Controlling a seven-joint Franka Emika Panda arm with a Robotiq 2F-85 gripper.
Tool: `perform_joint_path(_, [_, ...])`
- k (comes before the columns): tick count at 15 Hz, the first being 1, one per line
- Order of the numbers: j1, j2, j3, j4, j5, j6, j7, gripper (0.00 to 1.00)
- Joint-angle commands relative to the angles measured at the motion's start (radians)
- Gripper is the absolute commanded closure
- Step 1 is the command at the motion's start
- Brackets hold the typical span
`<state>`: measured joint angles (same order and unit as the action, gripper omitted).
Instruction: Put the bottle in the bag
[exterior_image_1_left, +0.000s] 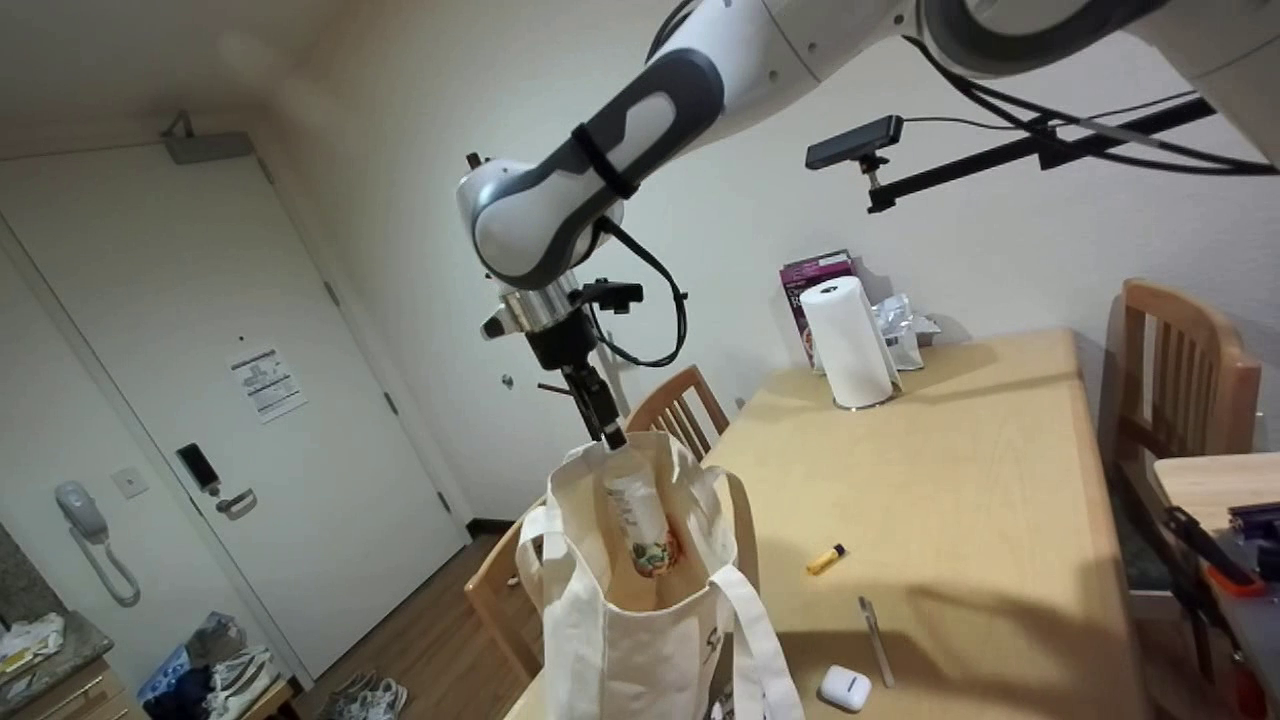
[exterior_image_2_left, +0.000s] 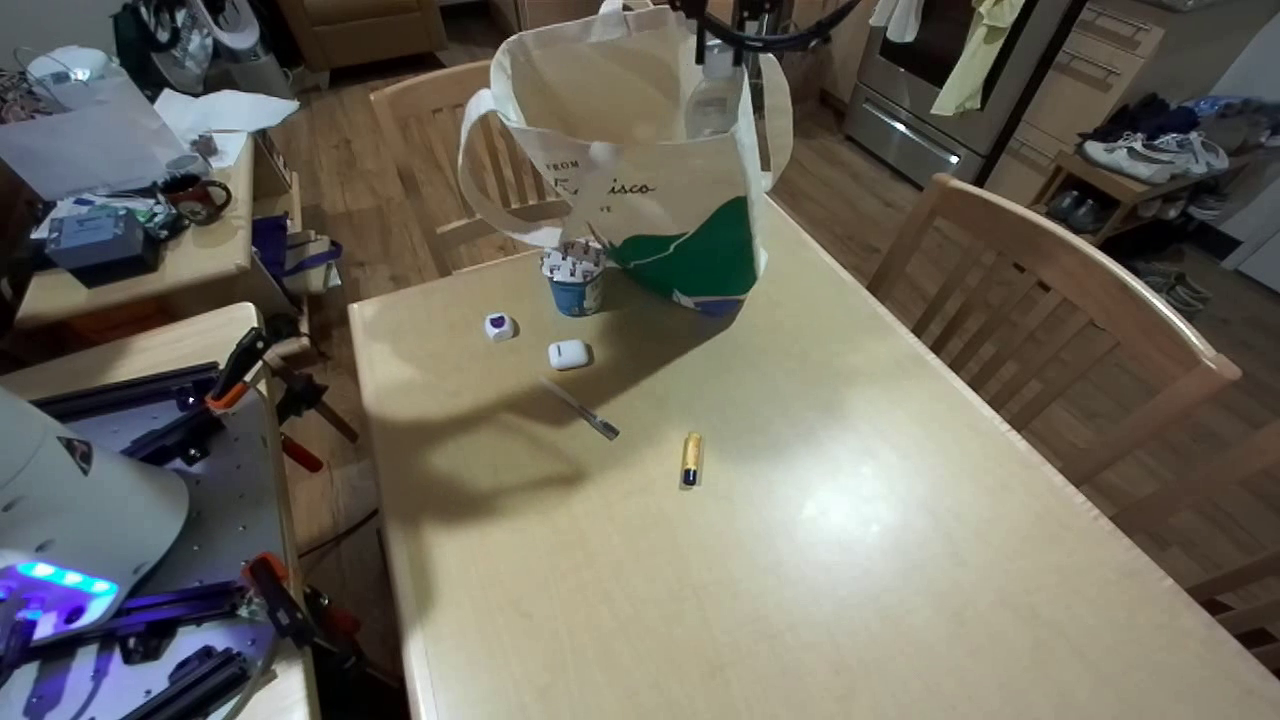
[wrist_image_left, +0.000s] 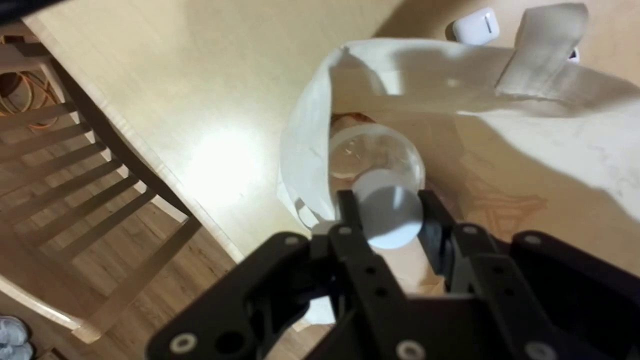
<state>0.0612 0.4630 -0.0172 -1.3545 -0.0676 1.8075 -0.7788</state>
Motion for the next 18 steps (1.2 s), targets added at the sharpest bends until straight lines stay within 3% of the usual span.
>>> perform_joint_path(1, [-0.019, 0.065, 0.031, 0.115, -0.047, 0.002, 0.021, 0.92])
perform_joint_path(8, [-0.039, 0.098, 0.064, 0.18, -0.007, 0.147, 0.011, 0.92])
perform_joint_path(18, [-0.06, 0.234, 0.113, 0.279, 0.076, 0.087, 0.01, 0.92])
